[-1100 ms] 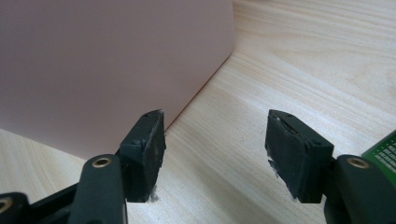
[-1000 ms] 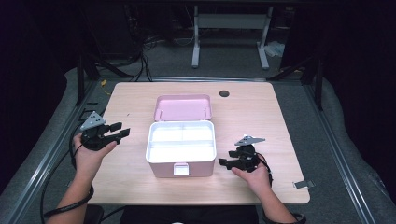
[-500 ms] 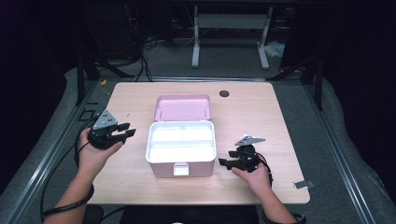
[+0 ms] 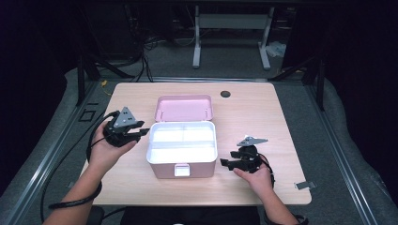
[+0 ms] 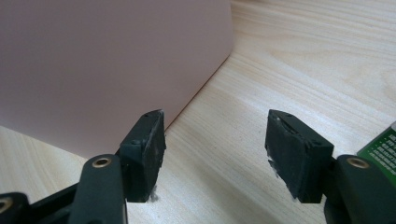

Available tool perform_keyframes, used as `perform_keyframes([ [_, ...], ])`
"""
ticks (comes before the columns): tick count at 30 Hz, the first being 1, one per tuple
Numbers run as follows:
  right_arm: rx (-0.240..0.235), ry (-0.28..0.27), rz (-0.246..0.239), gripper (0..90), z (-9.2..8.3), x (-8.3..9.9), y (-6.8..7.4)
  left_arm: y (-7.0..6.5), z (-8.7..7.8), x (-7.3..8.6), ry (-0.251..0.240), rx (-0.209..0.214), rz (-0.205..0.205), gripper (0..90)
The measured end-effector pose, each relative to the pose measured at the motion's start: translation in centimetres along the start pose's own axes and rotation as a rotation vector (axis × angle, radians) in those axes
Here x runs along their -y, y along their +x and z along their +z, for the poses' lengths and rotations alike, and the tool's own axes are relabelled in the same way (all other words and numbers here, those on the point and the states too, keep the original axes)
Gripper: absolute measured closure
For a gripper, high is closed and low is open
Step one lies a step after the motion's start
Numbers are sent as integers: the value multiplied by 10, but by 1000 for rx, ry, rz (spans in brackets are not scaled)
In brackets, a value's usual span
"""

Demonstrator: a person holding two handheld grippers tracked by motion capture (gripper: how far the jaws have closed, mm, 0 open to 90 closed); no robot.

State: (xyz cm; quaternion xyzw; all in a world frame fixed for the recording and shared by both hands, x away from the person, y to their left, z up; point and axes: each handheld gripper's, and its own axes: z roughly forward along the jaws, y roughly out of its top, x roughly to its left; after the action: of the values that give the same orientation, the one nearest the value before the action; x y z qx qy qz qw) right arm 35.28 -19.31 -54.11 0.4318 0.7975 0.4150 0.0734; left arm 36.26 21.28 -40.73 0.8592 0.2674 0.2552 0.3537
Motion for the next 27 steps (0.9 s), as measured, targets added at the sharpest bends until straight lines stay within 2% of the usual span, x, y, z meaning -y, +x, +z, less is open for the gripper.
perform_keyframes([
  [3, 1, 0, -2, 377, 0, 0, 0, -6, 4, -8, 8, 12, 22, 625],
  [4, 1, 1, -2, 377, 0, 0, 0, -9, 6, -12, 19, 20, 41, 625],
  [5, 1, 1, -2, 377, 0, 0, 0, -9, 6, -12, 19, 20, 41, 624],
  [11, 4, 0, 1, 377, 0, 0, 0, -17, 11, -25, 77, 48, 96, 634],
  [20, 6, 2, -3, 377, 0, 0, 0, -32, 22, -43, 147, 65, 184, 648],
  [21, 4, 1, 2, 377, 0, 0, 0, -34, 24, -46, 154, 78, 192, 648],
  [22, 3, 2, 3, 377, 0, 0, 0, -37, 27, -50, 162, 108, 206, 649],
  [24, 4, 1, -2, 378, 0, 0, -1, -40, 29, -52, 168, 116, 214, 655],
  [25, 4, 1, -2, 377, 0, 0, -1, -45, 33, -56, 190, 119, 244, 656],
  [27, -1, 2, -4, 377, 0, 0, -1, -47, 35, -57, 199, 117, 261, 667],
])
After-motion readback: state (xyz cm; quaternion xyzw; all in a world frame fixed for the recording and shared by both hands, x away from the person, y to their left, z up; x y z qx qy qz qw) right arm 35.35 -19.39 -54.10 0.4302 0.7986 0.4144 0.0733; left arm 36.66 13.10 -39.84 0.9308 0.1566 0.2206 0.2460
